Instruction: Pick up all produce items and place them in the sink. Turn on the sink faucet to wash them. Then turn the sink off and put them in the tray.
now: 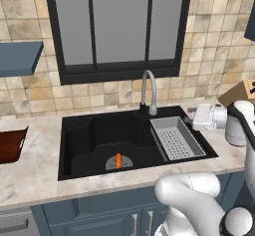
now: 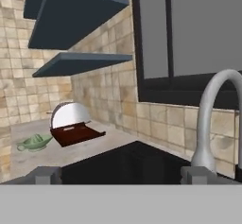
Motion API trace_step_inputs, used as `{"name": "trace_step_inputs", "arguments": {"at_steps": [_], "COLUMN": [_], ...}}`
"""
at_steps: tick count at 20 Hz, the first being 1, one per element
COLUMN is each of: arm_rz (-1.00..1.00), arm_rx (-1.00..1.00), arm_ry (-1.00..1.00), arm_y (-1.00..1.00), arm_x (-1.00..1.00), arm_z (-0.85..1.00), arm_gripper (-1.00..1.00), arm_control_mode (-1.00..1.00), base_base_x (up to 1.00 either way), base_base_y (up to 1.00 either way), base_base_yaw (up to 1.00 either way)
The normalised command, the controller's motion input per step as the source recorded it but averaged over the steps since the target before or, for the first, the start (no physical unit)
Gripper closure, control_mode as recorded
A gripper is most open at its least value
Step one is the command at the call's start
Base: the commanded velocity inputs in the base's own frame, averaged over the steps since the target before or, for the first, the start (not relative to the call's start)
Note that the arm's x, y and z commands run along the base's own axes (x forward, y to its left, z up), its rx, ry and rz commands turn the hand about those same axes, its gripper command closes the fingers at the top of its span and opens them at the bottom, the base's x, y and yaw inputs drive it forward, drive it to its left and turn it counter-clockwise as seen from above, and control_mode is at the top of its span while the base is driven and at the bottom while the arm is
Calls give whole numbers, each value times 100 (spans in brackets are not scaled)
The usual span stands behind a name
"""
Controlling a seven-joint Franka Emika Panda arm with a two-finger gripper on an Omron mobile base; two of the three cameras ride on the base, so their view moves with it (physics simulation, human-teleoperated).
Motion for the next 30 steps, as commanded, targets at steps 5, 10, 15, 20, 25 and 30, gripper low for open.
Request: {"name": "trace_step_inputs", "arguments": {"at_steps": [5, 10, 15, 20, 25, 30], "arm_rz": [0, 0, 0, 0, 1, 0], "arm_rx": [1, 2, 2, 0, 1, 5], "arm_ry": [0, 0, -1, -4, -1, -2], "arm_y": [-17, -16, -7, -1, 0, -11], "arm_x": [50, 58, 52, 44, 26, 15], "arm_z": [-17, -20, -22, -20, -1, 0], "arm_gripper": [-100, -100, -100, -100, -100, -100], "arm_control_mode": [-100, -100, -100, -100, -100, -100], "base_base_x": [0, 0, 0, 0, 0, 0], "base_base_y": [0, 0, 0, 0, 0, 0], "base_base_yaw": [0, 0, 0, 0, 0, 0]}}
